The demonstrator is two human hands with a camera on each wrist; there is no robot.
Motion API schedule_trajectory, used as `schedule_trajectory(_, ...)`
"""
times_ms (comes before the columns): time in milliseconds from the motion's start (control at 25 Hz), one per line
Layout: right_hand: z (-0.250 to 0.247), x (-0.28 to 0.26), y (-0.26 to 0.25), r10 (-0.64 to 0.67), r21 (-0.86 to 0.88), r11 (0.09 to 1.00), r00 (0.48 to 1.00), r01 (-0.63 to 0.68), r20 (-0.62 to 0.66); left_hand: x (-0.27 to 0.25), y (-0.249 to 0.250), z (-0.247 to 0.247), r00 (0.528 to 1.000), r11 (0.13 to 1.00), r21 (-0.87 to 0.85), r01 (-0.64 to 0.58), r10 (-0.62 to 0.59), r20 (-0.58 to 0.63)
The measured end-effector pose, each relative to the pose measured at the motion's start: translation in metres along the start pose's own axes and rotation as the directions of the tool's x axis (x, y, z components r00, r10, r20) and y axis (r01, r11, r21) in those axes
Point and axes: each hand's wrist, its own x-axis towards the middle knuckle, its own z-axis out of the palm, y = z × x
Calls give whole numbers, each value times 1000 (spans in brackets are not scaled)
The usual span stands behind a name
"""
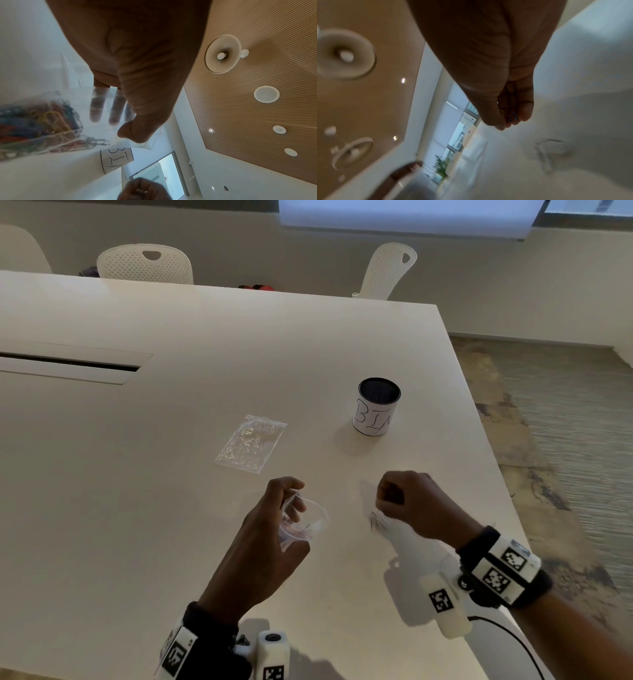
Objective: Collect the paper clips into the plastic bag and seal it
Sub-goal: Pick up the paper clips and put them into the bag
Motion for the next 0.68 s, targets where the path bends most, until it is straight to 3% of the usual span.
schedule_trajectory(120, -17, -9, -33, -41, 325, 944, 998, 54, -47, 1, 1, 1, 1000, 1000, -1, 0, 0, -5)
schedule_trajectory(200, -22, -16, -64, -127, 441, 887, 991, 135, -48, 1, 2, 3, 1000, 1000, -1, 3, -3, -9)
schedule_trajectory(280, -18, -20, -91, -228, 398, 888, 972, 231, -57, 1, 3, 4, 1000, 1000, 3, 6, -6, -11)
schedule_trajectory(360, -8, -19, -107, -330, 238, 912, 942, 333, -54, 2, 4, 4, 1000, 1000, 17, 14, -14, -11)
schedule_trajectory(480, 0, -18, -115, -411, 143, 901, 911, 410, -22, 1, 3, 4, 1000, 1000, 4, 31, -31, -3)
schedule_trajectory(560, -6, -15, -109, -362, 189, 910, 930, 368, -68, 0, 3, 3, 1000, 1000, -2, 23, -23, -16)
schedule_trajectory(680, -18, -7, -77, -153, 215, 959, 977, 184, -151, -2, 2, 2, 999, 1000, -20, 20, -21, -31)
